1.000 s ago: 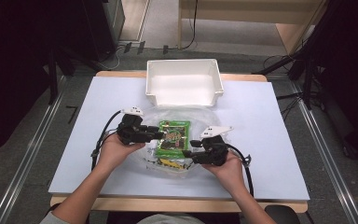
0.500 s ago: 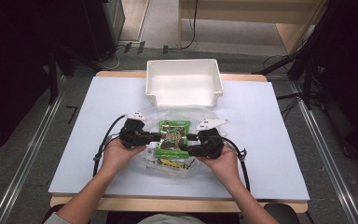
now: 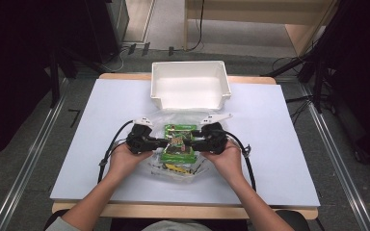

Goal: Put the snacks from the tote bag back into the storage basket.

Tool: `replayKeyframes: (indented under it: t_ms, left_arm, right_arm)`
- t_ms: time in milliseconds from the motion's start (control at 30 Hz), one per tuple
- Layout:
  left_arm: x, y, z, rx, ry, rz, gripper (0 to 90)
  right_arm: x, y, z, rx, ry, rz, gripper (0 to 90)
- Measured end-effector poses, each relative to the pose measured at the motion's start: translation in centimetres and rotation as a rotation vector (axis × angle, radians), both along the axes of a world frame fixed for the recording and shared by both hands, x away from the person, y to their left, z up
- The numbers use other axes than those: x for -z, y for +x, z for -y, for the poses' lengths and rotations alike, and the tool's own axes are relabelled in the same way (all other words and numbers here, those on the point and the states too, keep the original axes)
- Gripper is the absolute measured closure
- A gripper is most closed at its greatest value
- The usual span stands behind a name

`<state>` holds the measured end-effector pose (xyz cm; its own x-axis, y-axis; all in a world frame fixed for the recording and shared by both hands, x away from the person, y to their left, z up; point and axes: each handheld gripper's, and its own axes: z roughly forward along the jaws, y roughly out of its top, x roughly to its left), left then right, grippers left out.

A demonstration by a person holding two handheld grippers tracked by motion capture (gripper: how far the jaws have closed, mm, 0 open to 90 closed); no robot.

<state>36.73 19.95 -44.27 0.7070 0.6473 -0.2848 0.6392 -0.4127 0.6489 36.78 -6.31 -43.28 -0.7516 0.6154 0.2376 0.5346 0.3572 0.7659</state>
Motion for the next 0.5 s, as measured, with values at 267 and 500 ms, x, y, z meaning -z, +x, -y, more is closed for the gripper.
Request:
replayKeyframes:
  t_ms: [267,500]
  left_arm:
    - [0.46,0.42,-0.18,0.000,-0.001,-0.011,86.3]
    - [0.70,0.74,-0.54,-0.010,-0.012,-0.028,85.9]
  right_arm:
    - [0.46,-0.10,0.36,0.017,-0.008,-0.006,48.9]
    - [0.56,-0.31,0.17,0.017,-0.002,-0.009,47.4]
